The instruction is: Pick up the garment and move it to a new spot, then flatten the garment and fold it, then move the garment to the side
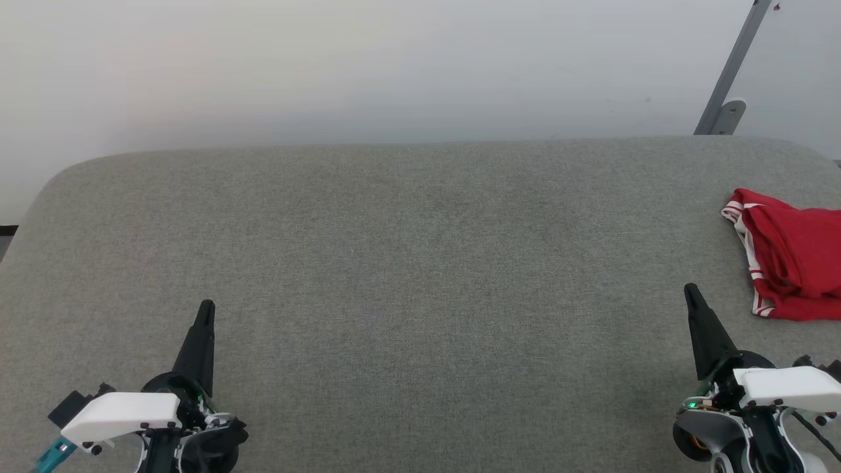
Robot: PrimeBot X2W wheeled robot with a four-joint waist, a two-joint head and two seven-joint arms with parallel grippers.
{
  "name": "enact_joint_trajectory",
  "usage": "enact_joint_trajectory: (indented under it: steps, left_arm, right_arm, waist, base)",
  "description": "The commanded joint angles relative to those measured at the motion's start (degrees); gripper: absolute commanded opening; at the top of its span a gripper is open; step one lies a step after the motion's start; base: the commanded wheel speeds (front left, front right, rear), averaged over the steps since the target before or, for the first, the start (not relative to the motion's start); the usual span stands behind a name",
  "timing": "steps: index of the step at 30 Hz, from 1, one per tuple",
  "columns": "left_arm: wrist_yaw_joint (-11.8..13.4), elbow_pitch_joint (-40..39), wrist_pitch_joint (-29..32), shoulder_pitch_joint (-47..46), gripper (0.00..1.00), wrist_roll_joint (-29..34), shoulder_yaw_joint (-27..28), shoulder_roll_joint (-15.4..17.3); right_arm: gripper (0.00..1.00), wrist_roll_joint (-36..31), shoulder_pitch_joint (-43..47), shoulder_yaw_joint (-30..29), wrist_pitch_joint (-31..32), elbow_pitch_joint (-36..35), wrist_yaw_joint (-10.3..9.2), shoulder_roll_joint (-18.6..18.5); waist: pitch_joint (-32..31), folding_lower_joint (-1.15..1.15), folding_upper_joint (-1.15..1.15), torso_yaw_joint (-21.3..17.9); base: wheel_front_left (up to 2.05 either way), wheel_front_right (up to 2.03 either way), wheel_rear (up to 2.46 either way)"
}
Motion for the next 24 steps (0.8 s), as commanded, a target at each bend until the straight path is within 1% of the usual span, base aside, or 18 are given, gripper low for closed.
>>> enact_joint_trajectory:
  steps: [1, 24]
  left_arm:
    - [-0.32, 0.04, 0.24, -0.69, 0.00, 0.09, 0.18, -0.07]
    - [-0.32, 0.04, 0.32, -0.70, 0.00, 0.21, 0.25, -0.13]
  right_arm:
    - [0.00, 0.21, -0.28, -0.02, 0.10, 0.12, -0.02, 0.07]
    - [0.00, 0.22, -0.28, 0.00, 0.08, 0.11, -0.02, 0.07]
  waist:
    - [0.00, 0.00, 0.00, 0.00]
    - [0.00, 0.00, 0.00, 0.00]
  base:
    - [0.00, 0.00, 0.00]
    - [0.00, 0.00, 0.00]
